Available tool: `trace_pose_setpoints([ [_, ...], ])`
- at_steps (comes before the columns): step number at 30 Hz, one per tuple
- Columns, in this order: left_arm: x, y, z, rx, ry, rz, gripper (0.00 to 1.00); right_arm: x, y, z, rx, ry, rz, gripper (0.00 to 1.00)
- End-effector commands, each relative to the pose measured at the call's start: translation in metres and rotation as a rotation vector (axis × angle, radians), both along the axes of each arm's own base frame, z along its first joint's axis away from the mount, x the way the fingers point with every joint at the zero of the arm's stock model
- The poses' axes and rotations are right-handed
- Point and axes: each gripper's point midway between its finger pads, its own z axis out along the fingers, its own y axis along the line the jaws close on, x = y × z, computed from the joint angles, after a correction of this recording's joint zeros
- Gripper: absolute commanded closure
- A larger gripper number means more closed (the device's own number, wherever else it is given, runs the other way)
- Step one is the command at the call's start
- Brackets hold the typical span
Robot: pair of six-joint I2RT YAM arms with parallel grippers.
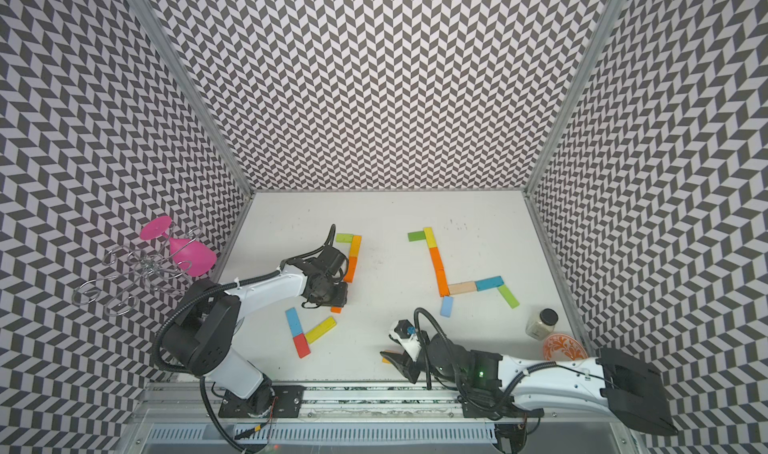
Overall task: Assemble a giraffe with building blocks
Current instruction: Assemble the building block at the center of the board.
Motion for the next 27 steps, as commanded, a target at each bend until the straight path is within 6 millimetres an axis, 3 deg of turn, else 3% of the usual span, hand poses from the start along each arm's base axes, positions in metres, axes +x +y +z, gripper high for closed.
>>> trace_pose_setpoints([
  [1, 0.006, -0.007, 0.002, -0.011, -0.007, -0.01, 0.66, 0.002, 0.006, 0.017, 0.055, -0.031, -0.005, 0.54],
  [7, 0.008, -0.009, 0.004, -0.011, -0.011, -0.011, 0.73, 0.003, 0.004, 0.016, 0.054, -0.032, -0.009, 0.54],
  [27, 0.017, -0.016, 0.001, -0.024, -0.007, -0.011, 0.72, 0.004, 0.0, 0.011, 0.054, -0.029, -0.023, 0.54],
])
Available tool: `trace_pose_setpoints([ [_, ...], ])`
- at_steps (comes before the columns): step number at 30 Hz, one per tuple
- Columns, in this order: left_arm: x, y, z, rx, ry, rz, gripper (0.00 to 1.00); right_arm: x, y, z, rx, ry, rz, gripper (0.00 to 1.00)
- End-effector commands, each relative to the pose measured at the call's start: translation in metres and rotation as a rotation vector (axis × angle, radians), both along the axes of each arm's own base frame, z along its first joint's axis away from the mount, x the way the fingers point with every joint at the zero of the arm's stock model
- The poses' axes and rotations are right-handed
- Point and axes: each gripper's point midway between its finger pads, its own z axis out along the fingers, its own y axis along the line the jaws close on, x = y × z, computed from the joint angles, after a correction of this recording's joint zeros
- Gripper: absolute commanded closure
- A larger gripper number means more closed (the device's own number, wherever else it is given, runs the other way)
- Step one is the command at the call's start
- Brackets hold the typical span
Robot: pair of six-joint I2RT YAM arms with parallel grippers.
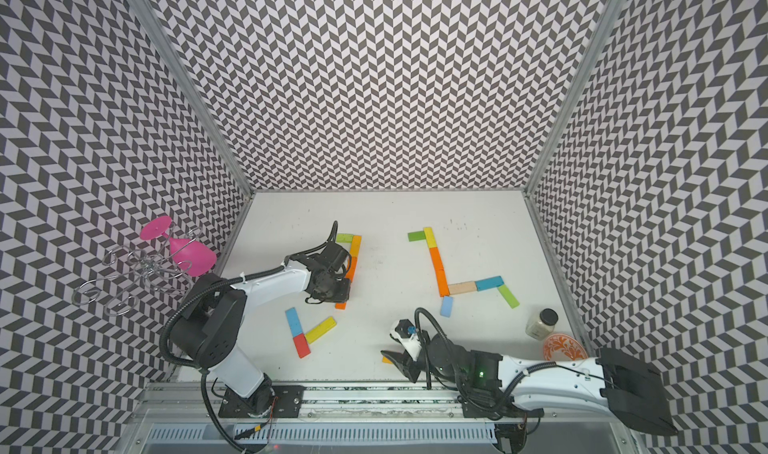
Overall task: Assemble a giraffe with building blocks
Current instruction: Assemble the building block at the center of the board.
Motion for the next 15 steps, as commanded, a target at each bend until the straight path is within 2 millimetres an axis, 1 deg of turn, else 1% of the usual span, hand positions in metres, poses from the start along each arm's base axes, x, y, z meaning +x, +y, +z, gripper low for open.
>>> trace_pose_setpoints([
  [1, 0.0048, -0.0071, -0.001, -0.011, -0.005, -0.009, 0.72, 0.0013, 0.0021, 0.0128, 0.059, -0.025, -0.006, 0.54],
  [6, 0.0045, -0.0071, -0.0024, -0.01, -0.002, -0.008, 0.7, 0.0013, 0.0014, 0.012, 0.058, -0.026, -0.007, 0.54],
  [9, 0.0039, -0.0067, -0.0025, -0.009, 0.0, -0.008, 0.64, 0.0015, 0.0016, 0.0122, 0.059, -0.026, -0.008, 0.54],
  [15, 0.0054, -0.0081, 0.0045, -0.016, -0.013, -0.01, 0.54, 0.0015, 0.0013, 0.0109, 0.057, -0.025, -0.008, 0.54],
])
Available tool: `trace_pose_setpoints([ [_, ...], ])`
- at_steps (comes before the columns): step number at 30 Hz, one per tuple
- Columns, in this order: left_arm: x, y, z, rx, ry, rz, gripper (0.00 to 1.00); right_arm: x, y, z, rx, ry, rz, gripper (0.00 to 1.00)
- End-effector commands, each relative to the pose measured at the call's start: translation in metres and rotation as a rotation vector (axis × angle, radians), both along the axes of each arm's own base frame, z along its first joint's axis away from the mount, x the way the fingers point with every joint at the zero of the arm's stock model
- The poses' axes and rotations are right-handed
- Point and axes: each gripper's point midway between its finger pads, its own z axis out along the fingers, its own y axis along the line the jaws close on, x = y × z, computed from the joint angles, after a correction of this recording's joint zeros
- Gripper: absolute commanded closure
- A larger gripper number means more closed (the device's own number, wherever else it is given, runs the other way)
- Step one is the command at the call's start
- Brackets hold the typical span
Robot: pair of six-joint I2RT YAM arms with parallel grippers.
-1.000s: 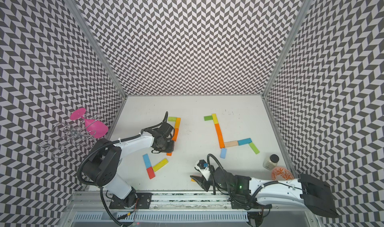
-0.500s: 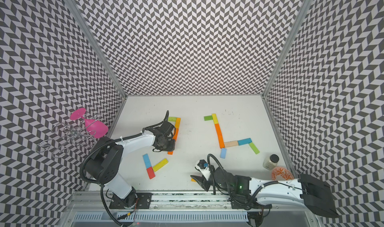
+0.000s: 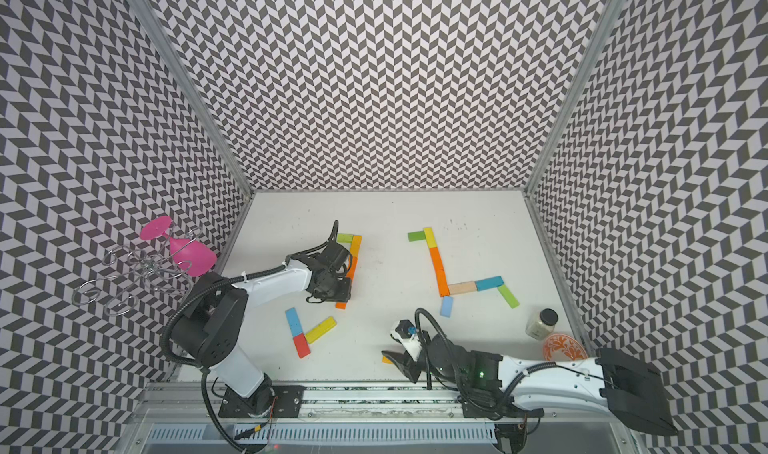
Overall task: Assemble a giraffe with building blocks
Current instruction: Assemble the building block at the center of the board, then pick up the building block from the center of the board.
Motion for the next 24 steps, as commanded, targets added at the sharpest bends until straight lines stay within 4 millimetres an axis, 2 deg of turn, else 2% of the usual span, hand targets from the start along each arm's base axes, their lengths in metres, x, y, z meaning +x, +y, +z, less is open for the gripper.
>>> trace_pose_setpoints([
  [1, 0.004, -0.006, 0.006, -0.01, -0.013, -0.009, 0.53, 0.001, 0.003, 0.015, 0.065, -0.025, -0.005, 0.54],
  [7, 0.003, -0.01, 0.021, -0.026, -0.035, -0.017, 0.4, 0.001, 0.006, 0.015, 0.061, -0.026, -0.002, 0.54],
  [10, 0.006, -0.012, 0.045, -0.041, -0.08, -0.019, 0.35, 0.002, 0.008, 0.018, 0.057, -0.03, 0.002, 0.54],
  [13, 0.01, -0.009, 0.083, -0.055, -0.16, -0.014, 0.27, 0.002, 0.011, 0.022, 0.042, -0.056, 0.012, 0.54],
  [17, 0.014, 0.005, 0.152, -0.072, -0.313, 0.017, 0.2, 0.002, 0.018, 0.027, 0.001, -0.167, 0.066, 0.52],
  [18, 0.015, 0.011, 0.171, -0.082, -0.358, 0.031, 0.19, 0.002, 0.028, 0.044, 0.011, -0.219, 0.094, 0.52],
  [20, 0.014, 0.022, 0.206, -0.107, -0.44, 0.063, 0.18, -0.002, 0.042, 0.048, -0.048, -0.315, 0.177, 0.52],
  [24, 0.008, 0.048, 0.267, -0.171, -0.609, 0.134, 0.18, -0.006, 0.083, 0.031, -0.28, -0.471, 0.391, 0.49],
])
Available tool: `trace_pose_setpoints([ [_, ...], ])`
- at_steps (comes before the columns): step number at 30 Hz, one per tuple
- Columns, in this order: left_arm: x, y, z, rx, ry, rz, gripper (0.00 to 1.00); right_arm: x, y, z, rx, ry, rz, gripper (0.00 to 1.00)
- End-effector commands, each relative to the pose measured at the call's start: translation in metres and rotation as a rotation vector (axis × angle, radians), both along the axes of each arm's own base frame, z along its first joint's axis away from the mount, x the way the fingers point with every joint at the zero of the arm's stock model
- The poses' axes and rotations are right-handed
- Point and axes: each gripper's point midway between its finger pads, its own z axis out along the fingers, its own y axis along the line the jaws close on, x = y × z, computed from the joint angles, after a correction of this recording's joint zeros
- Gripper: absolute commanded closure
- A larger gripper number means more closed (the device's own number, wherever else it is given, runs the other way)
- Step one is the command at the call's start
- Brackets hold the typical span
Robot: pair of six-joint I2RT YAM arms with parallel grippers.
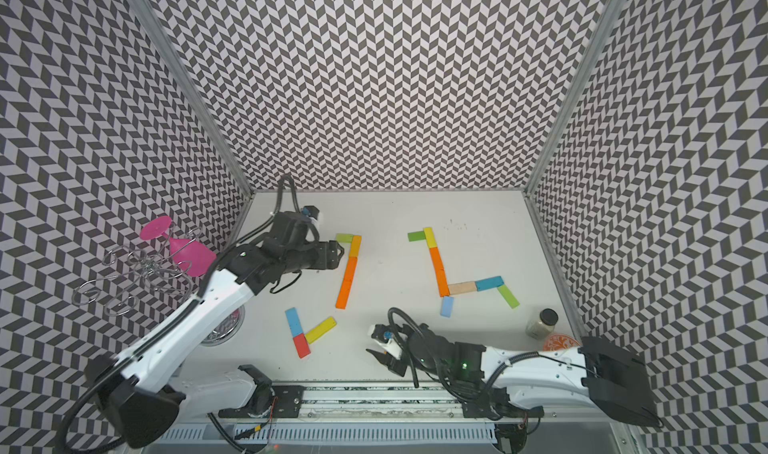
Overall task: Assemble a giraffe with building blocks
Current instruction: Pick up the building block from the center of the board.
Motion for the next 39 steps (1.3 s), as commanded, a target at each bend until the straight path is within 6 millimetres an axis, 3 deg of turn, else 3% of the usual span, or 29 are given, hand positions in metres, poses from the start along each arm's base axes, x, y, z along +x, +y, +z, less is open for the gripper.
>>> trace_pose_setpoints([
  [1, -0.011, 0.032, 0.031, 0.002, -0.081, 0.081, 0.17, -0.008, 0.035, -0.009, -0.19, -0.202, 0.228, 0.49],
  [6, -0.03, 0.063, 0.084, -0.07, -0.245, 0.164, 0.16, 0.003, 0.075, -0.048, -0.392, -0.254, 0.44, 0.48],
  [11, -0.049, 0.079, 0.102, -0.101, -0.316, 0.204, 0.15, 0.029, 0.103, -0.061, -0.447, -0.249, 0.528, 0.48],
  [19, -0.059, 0.088, 0.101, -0.12, -0.346, 0.229, 0.15, 0.055, 0.126, -0.103, -0.587, -0.187, 0.596, 0.5],
  [27, -0.062, 0.088, 0.093, -0.135, -0.338, 0.228, 0.15, 0.071, 0.145, -0.116, -0.598, -0.163, 0.594, 0.49],
  [34, -0.062, 0.089, 0.089, -0.13, -0.34, 0.235, 0.15, 0.07, 0.15, -0.126, -0.611, -0.139, 0.615, 0.49],
  [39, -0.061, 0.089, 0.089, -0.131, -0.342, 0.236, 0.15, 0.064, 0.142, -0.149, -0.703, -0.032, 0.648, 0.52],
])
